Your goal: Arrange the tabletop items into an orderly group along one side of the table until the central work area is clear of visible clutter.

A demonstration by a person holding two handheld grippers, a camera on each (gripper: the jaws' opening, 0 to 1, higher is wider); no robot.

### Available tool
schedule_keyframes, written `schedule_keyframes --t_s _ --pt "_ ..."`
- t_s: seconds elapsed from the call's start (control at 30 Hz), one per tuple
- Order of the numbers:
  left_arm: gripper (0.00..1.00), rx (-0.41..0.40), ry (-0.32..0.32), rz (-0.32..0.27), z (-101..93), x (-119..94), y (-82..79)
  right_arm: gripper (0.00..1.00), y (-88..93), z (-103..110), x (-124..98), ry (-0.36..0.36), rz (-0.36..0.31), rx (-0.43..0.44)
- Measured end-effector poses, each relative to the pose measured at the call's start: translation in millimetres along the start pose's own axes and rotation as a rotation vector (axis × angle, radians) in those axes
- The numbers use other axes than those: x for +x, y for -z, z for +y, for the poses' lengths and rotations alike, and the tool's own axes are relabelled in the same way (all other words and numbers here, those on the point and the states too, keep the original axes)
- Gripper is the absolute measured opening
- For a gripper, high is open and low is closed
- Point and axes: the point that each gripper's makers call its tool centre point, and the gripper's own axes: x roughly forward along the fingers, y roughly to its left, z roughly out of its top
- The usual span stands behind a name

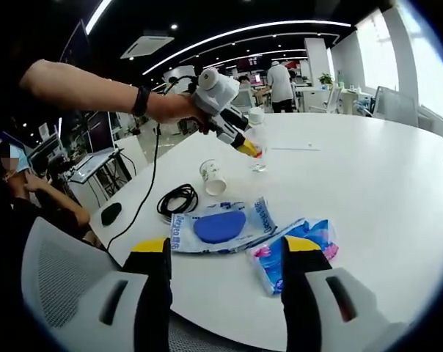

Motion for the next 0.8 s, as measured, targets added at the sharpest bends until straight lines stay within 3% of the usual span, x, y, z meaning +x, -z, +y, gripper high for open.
schedule_keyframes --t_s 0.13,0.33,0.5,0.8 --pt "0.35 -0.001 -0.032 -0.019 12.4 -13 -4.7 0.60 -1.0 -2 0 0.006 -0.006 0.005" --pt "0.35 -0.090 -0.079 -0.045 31.0 -31 1.7 0.60 -1.7 -2 -1 0.004 -0.011 0.006" --pt "0.35 -0.172 -0.105 -0.052 41.9 -49 18.6 0.60 -1.2 0 0 -0.003 -0.009 0.003" --pt "0.34 -0.281 -0.166 -0.027 55.4 -81 66.9 0.59 1.1 4 1 -0.021 0.007 -0.019"
